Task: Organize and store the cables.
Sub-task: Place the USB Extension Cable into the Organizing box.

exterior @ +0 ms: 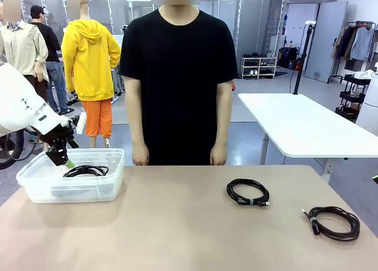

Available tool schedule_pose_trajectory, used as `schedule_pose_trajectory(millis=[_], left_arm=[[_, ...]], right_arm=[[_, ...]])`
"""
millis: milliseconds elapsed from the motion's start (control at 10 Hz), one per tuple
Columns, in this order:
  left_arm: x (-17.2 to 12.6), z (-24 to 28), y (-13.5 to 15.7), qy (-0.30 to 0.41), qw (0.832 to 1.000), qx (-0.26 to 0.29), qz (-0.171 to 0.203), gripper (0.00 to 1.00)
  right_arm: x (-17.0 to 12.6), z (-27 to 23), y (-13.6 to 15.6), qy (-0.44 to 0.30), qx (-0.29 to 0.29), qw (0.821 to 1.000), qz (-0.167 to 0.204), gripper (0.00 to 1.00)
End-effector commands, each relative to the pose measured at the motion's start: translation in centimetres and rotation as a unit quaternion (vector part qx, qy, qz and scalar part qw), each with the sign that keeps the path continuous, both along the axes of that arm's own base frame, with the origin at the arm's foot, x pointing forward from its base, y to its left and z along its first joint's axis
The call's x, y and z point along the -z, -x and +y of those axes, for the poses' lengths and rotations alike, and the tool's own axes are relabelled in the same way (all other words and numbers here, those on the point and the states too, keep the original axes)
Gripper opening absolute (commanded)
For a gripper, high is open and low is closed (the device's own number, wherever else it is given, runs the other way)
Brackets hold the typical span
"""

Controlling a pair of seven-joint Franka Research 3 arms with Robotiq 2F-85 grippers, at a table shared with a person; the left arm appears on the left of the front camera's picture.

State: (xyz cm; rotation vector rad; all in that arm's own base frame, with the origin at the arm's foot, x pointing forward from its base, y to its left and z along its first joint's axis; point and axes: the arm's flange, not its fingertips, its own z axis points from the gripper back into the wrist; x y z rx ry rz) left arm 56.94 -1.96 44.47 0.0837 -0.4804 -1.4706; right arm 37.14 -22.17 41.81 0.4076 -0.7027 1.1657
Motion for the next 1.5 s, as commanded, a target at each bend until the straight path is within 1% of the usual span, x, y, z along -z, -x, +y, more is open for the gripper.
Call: schedule_pose_trajectory(millis=[0, 100, 200, 300, 400, 500, 600, 700, 900, 1000, 1100, 1200, 1300, 1400], left_arm=[[0.1, 0.3, -0.2, 0.001, 1.0, 0.005, -0.006, 1.0], [0.0, 0.0, 0.0, 0.0, 1.0, 0.0, 0.0, 1.0], [-4.6, 0.3, 0.6, 0.055, 0.998, -0.019, 0.004, 1.0], [-8.2, 0.9, 2.1, 0.1, 0.994, -0.034, 0.014, 1.0], [-10.6, 1.7, 3.8, 0.087, 0.994, -0.061, 0.014, 1.0], [-12.3, 2.1, 5.7, 0.136, 0.989, -0.048, 0.009, 1.0], [-13.1, 2.7, 8.0, 0.166, 0.985, -0.043, 0.009, 1.0], [-12.9, 3.9, 10.8, 0.173, 0.985, -0.023, 0.015, 1.0], [-11.1, 7.7, 15.1, 0.17, 0.985, -0.003, -0.018, 1.0], [-10.0, 9.8, 17.0, 0.183, 0.983, 0.014, -0.032, 1.0], [-8.8, 12.3, 19.2, 0.219, 0.974, 0.035, -0.048, 1.0], [-7.7, 14.5, 20.3, 0.261, 0.961, 0.063, -0.065, 1.0], [-6.3, 16.5, 20.8, 0.297, 0.949, 0.085, -0.065, 1.0], [-4.6, 18.2, 20.8, 0.317, 0.942, 0.1, -0.047, 1.0]], right_arm=[[0.0, 0.0, 0.3, 0.002, -0.008, 1.0, -0.003, 1.0], [0.0, 0.0, 0.3, 0.002, -0.008, 1.0, -0.003, 1.0], [0.0, 0.0, 0.3, 0.002, -0.008, 1.0, -0.003, 1.0], [0.0, 0.0, 0.3, 0.002, -0.008, 1.0, -0.003, 1.0], [0.0, 0.0, 0.3, 0.002, -0.008, 1.0, -0.003, 1.0], [0.0, 0.0, 0.3, 0.002, -0.008, 1.0, -0.003, 1.0], [0.0, 0.0, 0.3, 0.002, -0.008, 1.0, -0.003, 1.0], [0.0, 0.0, 0.3, 0.002, -0.008, 1.0, -0.003, 1.0], [0.0, 0.0, 0.3, 0.002, -0.008, 1.0, -0.003, 1.0], [0.0, 0.0, 0.3, 0.002, -0.008, 1.0, -0.003, 1.0], [0.0, 0.0, 0.3, 0.002, -0.008, 1.0, -0.003, 1.0], [0.0, 0.0, 0.3, 0.002, -0.008, 1.0, -0.003, 1.0], [0.0, 0.0, 0.3, 0.002, -0.008, 1.0, -0.003, 1.0], [0.0, 0.0, 0.3, 0.002, -0.008, 1.0, -0.003, 1.0]])
